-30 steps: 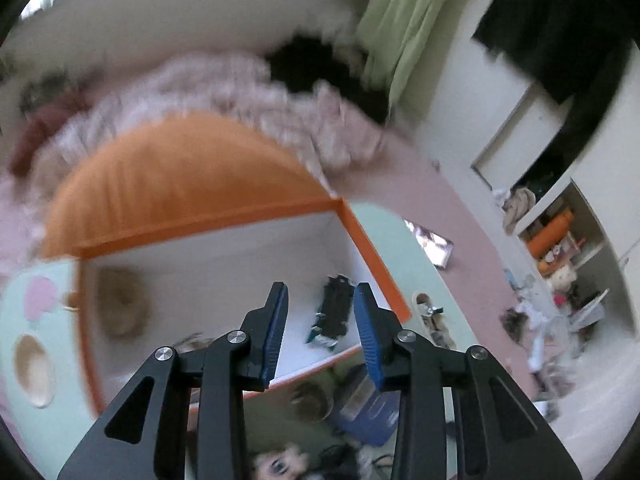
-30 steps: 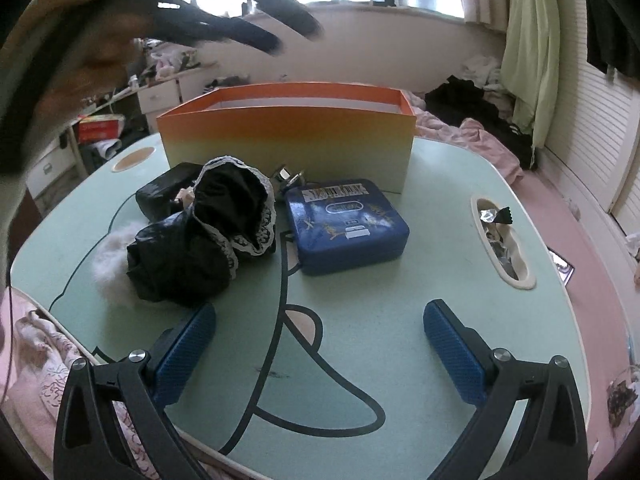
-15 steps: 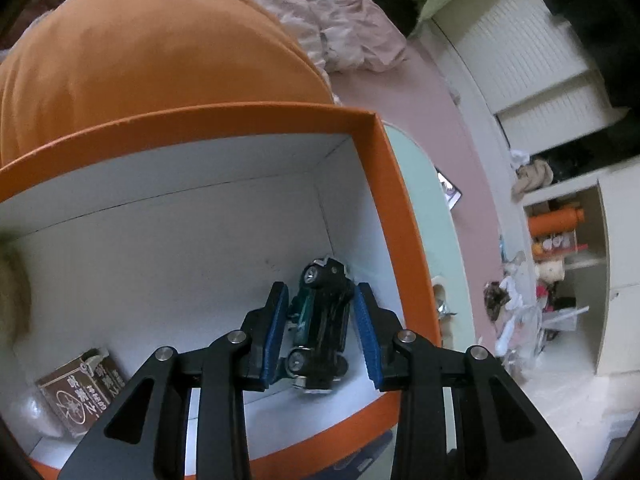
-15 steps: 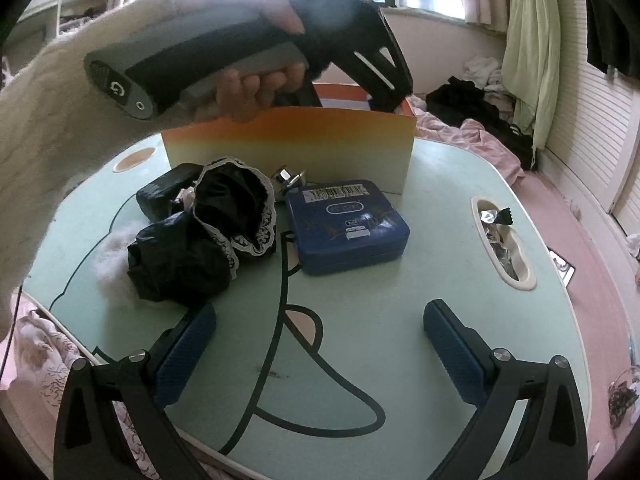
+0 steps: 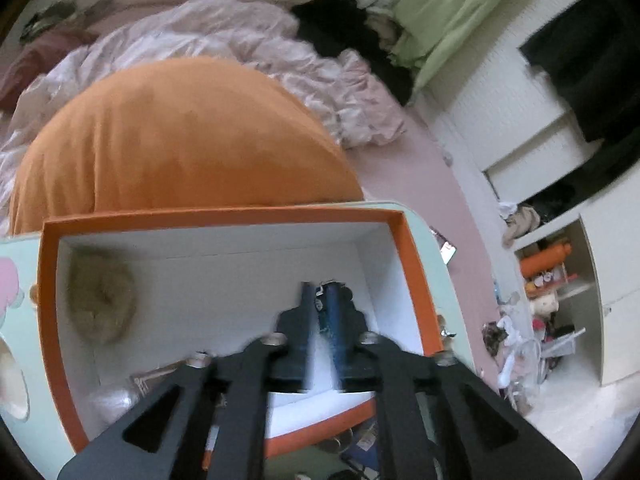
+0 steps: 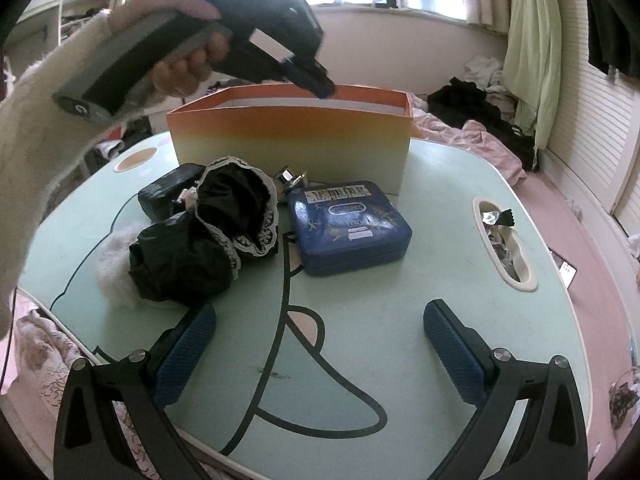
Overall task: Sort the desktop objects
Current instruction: 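Reach into the box and grasp the dark green toy car with left tool, then lift the green toy car out and set it on the table with left tool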
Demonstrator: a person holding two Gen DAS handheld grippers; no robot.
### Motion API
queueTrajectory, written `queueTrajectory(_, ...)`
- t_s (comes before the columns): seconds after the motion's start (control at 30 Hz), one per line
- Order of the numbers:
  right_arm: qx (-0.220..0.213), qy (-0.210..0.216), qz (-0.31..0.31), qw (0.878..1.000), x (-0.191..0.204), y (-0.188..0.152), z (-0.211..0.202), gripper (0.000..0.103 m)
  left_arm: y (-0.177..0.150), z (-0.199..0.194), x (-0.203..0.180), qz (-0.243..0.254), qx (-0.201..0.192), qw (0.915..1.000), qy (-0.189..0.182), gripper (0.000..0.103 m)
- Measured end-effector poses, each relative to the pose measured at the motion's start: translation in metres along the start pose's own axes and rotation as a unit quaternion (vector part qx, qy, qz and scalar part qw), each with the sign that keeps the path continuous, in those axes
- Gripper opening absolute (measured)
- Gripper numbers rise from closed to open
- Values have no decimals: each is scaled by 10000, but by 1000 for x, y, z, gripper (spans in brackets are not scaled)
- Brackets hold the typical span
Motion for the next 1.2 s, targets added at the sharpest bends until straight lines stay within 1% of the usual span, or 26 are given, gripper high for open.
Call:
queueTrajectory(0.03,-3,-1,-1,10000,0,0,0,103,-2,7,0,-87,162,9998,97,51)
queueTrajectory(0.07,-5,0,-2,10000,0,1,1,103,-4,14,-1,-143,272,9994,166,53)
queueTrajectory(0.2,-11,4,4,10000,1,0,0,103,-20,48,-18,126,784,9954,540,53)
queueTrajectory(0.27,-14,3,4,10000,1,0,0,103,-24,62,-26,252,910,9927,751,53)
queueTrajectory(0.3,-13,4,6,10000,1,0,0,103,-25,68,-30,365,946,9906,914,53)
queueTrajectory(0.37,-10,13,13,10000,1,-1,1,103,-24,73,-36,672,845,9872,1173,48)
queueTrajectory(0.4,-20,9,7,10000,2,-1,1,103,-23,75,-39,831,841,9852,1243,35)
queueTrajectory(0.43,-16,6,10,10000,2,-1,1,103,-23,75,-39,918,856,9839,1269,29)
queueTrajectory(0.5,-18,3,7,10000,2,-1,1,103,-17,72,-37,970,788,9854,1155,28)
queueTrajectory(0.57,-17,3,10,10000,2,-1,0,103,-10,66,-29,881,546,9891,1045,28)
queueTrajectory(0.6,-19,2,11,10000,2,-1,0,103,-7,58,-24,842,271,9920,903,28)
queueTrajectory(0.63,-19,3,11,10000,2,-1,1,103,-4,48,-20,776,84,9942,737,28)
queueTrajectory(0.7,-17,4,12,10000,3,-1,1,103,-2,18,-19,637,-244,9973,283,28)
queueTrajectory(0.73,-19,3,14,10000,2,-2,0,103,-4,-3,-21,656,-479,9967,37,28)
queueTrajectory(0.77,-18,4,16,10000,3,-1,1,103,-7,-16,-22,687,-667,9954,-95,28)
queueTrajectory(0.8,-20,1,15,10000,3,-2,0,103,-15,-41,-23,749,-1018,9916,-273,28)
queueTrajectory(0.83,-21,1,15,10000,3,-2,0,103,-25,-60,-22,804,-1280,9877,-408,28)
queueTrajectory(0.87,-21,1,14,10000,2,-2,0,103,-39,-79,-19,870,-1518,9830,-560,28)
queueTrajectory(0.9,-22,-1,13,10000,3,-1,1,103,-61,-95,-10,946,-1722,9781,-691,28)
queueTrajectory(0.97,-22,1,11,10000,3,-1,1,103,-93,-106,6,999,-1803,9758,-728,28)
queueTrajectory(1.03,-22,1,13,10000,3,-2,1,103,-124,-106,35,918,-1731,9793,-511,28)
queueTrajectory(1.13,-26,-7,9,10000,4,0,2,103,-153,-89,73,705,-1419,9872,-198,28)
queueTrajectory(1.2,-27,-5,10,10000,4,0,2,103,-170,-69,93,452,-1142,9924,119,28)
Point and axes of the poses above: each gripper's, at about its wrist camera, not at the fingertips, and z roughly the way its jaws point, x to its left, y to its top, the point moved 6 cm from there along z, roughly the way its jaws point, and after that the axes turned 8 degrees about -z, right-handed, at the moved point
